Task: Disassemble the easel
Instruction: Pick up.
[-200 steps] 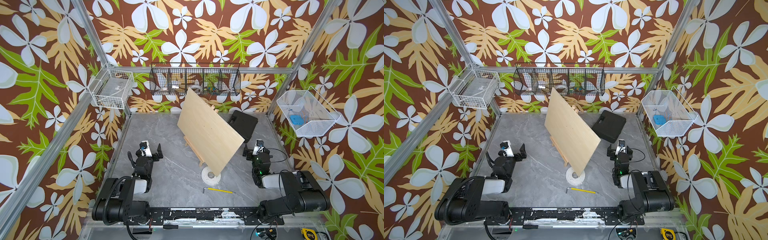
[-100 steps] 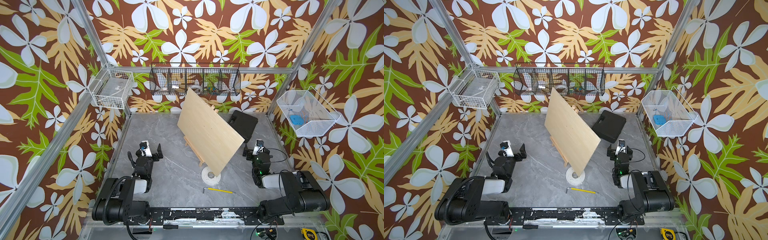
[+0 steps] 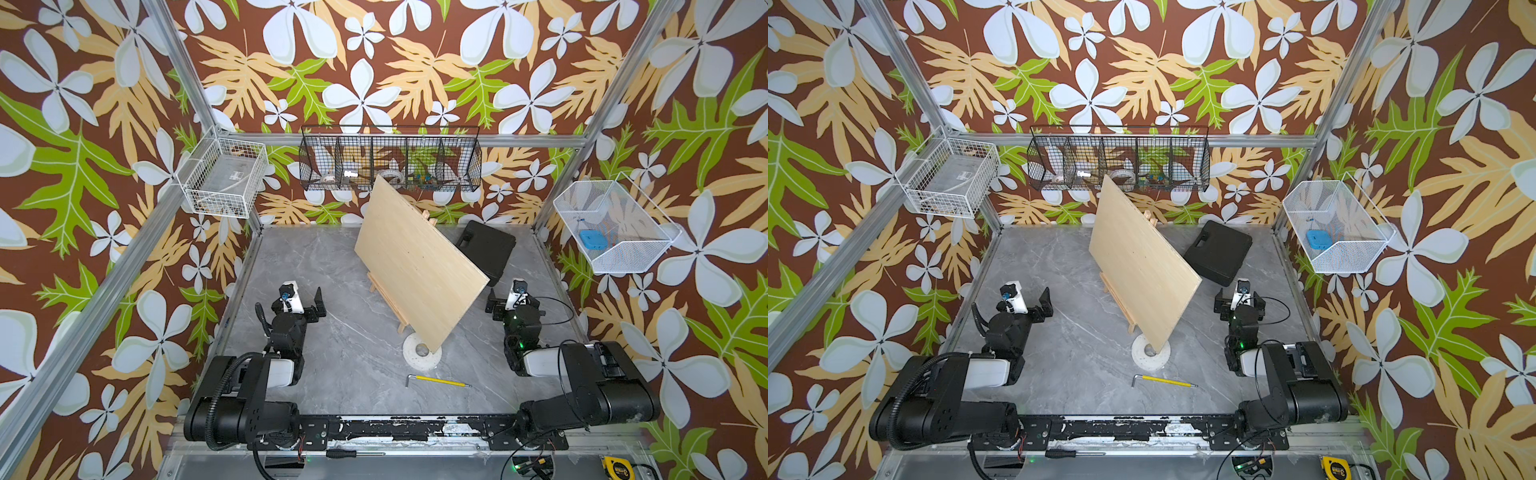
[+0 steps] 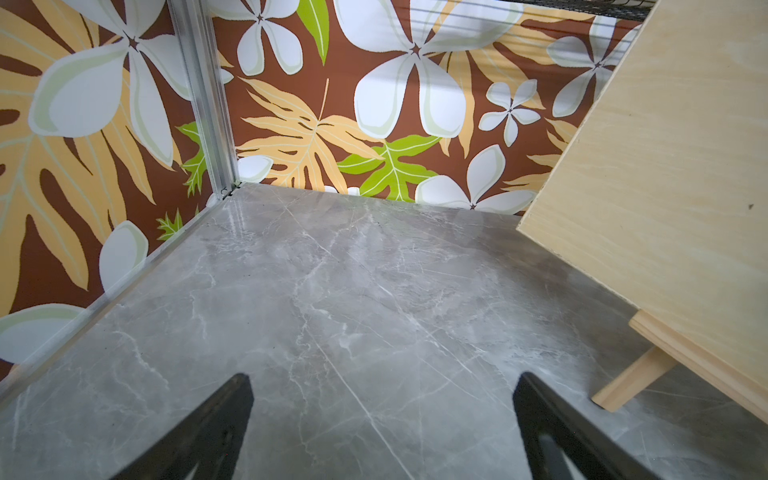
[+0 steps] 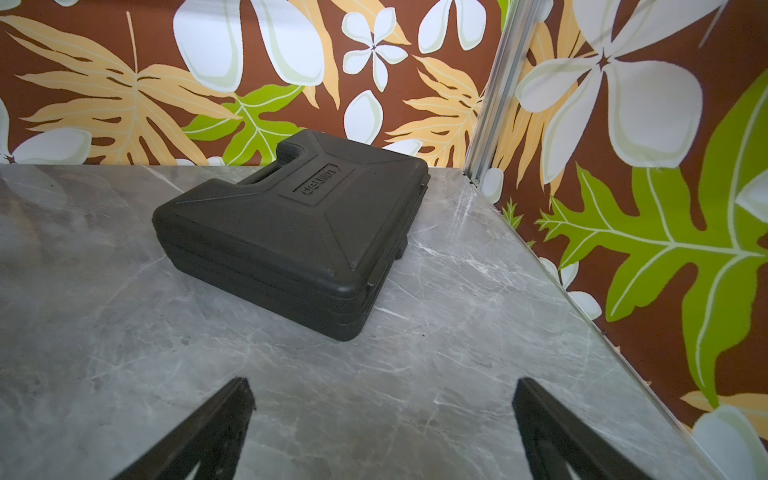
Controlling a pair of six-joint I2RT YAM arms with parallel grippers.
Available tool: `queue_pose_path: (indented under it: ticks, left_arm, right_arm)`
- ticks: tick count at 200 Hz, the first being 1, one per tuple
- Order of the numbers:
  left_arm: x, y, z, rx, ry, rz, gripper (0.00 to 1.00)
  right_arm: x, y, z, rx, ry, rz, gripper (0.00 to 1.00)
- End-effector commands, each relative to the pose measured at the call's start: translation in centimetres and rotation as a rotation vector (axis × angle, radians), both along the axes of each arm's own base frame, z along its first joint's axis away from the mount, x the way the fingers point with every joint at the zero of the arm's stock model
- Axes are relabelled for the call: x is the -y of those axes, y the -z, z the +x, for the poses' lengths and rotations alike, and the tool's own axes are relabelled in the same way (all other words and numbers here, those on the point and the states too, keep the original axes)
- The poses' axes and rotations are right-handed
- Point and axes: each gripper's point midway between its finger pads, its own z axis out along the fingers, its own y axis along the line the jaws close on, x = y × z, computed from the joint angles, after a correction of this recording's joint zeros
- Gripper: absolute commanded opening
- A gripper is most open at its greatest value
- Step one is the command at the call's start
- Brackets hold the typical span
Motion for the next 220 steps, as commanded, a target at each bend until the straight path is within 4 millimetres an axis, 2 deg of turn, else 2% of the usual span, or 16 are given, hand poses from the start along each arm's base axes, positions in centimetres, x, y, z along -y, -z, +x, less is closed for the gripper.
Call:
queue_pose_path:
  ticks: [1, 34, 65, 87, 113, 145, 172, 190, 205, 220]
  left_arm:
    - [0.0, -1.1, 0.1, 0.042, 0.0, 0.002, 1.0]
    - [0.0, -1.1, 0.1, 0.044, 0.001, 0.002, 1.0]
    - [-0.3, -2.0, -0.3, 0.066, -0.013, -0.005, 1.0]
    - [-0.3, -2.9, -0.5, 0.075, -0.016, -0.005, 1.0]
    - [-0.5, -4.3, -0.9, 0.085, -0.024, -0.006, 1.0]
    - [-0.1, -7.0, -1.5, 0.149, -0.004, -0.077, 1.0]
    - [1.8, -8.9, -1.3, 0.162, 0.104, -0.156, 1.0]
    - [3.4, -9.4, -0.9, 0.129, 0.189, -0.218, 1.0]
    - [5.0, -9.7, -0.6, 0.102, 0.246, -0.26, 1.0]
    - [7.4, -9.9, -0.3, 0.063, 0.323, -0.271, 1.0]
  right_arm:
    - [0.0, -0.2, 0.0, 0.009, -0.001, 0.008, 0.99]
    - [-0.1, -0.2, 0.0, 0.012, -0.001, 0.008, 1.0]
    - [0.0, -0.3, -0.1, 0.015, 0.0, 0.008, 0.99]
    - [0.9, -1.5, 0.6, -0.023, 0.061, 0.013, 1.0]
    - [1.3, -4.5, 1.5, -0.056, 0.095, 0.028, 0.99]
    - [1.2, -7.8, 0.5, -0.041, 0.107, 0.11, 0.99]
    - [0.8, -10.8, -1.3, -0.014, 0.087, 0.18, 0.99]
    - [0.2, -13.5, -2.7, 0.019, 0.051, 0.223, 0.96]
    - [-0.3, -15.7, -4.2, 0.048, 0.03, 0.275, 0.94]
    - [-1.3, -18.0, -5.7, 0.081, -0.036, 0.308, 0.91]
